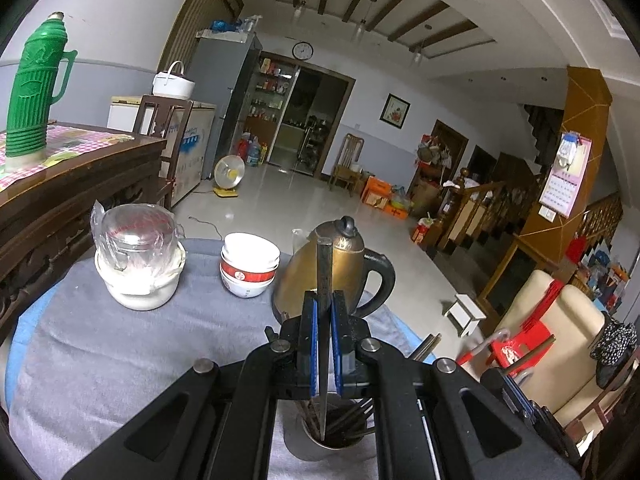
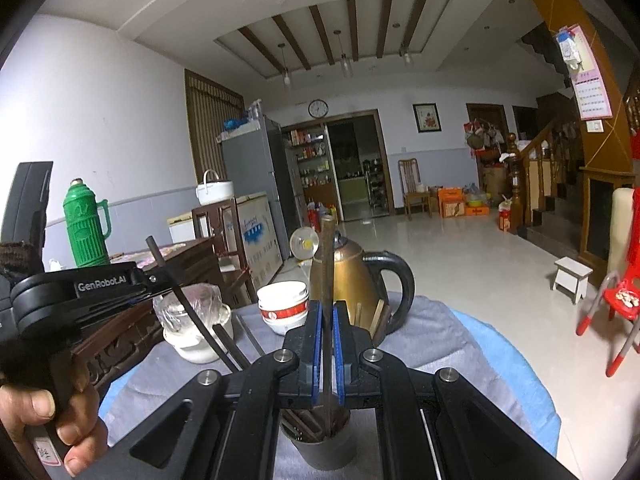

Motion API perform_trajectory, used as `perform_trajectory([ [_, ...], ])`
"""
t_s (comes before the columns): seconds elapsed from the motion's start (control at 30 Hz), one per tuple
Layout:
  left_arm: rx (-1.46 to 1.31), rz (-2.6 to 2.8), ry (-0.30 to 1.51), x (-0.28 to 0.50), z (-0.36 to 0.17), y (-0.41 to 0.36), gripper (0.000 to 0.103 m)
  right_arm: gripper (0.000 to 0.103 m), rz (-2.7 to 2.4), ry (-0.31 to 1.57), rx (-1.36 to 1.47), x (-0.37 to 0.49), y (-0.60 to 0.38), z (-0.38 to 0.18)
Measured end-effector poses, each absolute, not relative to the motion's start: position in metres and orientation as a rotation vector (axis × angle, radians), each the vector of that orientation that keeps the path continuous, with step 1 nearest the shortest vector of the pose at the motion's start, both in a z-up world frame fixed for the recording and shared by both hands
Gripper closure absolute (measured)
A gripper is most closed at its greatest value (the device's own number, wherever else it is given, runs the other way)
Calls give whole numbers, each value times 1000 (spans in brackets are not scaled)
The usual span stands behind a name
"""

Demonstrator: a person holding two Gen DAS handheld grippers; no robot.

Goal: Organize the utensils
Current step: 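Hold both chopsticks above the holder cup and lower them into it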

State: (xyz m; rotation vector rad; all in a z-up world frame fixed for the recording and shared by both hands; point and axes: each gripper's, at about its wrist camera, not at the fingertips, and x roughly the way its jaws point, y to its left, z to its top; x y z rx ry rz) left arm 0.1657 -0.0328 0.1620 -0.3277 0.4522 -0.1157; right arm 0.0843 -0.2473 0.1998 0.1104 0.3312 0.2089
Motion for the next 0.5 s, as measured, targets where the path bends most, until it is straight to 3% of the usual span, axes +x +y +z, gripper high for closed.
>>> perform_trajectory([
  [0.5, -298, -119, 522, 179, 147, -43, 97, 97, 230, 436, 85, 105, -240, 183],
])
